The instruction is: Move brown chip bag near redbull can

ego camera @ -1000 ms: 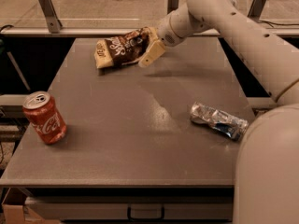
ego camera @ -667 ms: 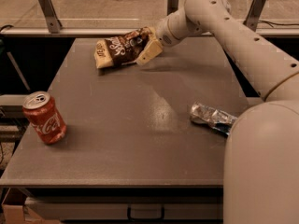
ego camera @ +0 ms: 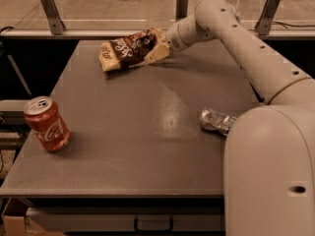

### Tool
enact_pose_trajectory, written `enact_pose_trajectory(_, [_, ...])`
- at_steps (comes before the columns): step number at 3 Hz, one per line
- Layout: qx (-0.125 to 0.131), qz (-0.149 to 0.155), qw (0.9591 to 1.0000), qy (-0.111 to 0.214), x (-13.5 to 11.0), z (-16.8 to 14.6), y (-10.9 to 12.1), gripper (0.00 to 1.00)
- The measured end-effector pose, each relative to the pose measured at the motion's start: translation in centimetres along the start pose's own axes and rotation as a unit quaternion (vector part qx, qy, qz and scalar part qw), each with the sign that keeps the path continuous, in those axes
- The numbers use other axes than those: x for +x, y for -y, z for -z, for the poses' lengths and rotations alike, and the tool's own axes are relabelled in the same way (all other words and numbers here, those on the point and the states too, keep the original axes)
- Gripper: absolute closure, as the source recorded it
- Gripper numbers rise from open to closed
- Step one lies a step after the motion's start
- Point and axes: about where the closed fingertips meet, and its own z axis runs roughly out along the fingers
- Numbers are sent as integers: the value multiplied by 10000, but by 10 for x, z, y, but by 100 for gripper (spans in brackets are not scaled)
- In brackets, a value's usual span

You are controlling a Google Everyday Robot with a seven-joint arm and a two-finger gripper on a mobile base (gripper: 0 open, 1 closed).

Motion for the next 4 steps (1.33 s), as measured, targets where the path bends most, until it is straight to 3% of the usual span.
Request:
enact_pose_trajectory(2, [31, -169, 9998, 102, 3, 10, -1, 87])
enact_pose_trajectory(3, [57, -126, 9997, 213, -3, 22, -8, 100])
enact_pose_trajectory(4, [101, -45, 9994, 313, -11, 37, -14, 100])
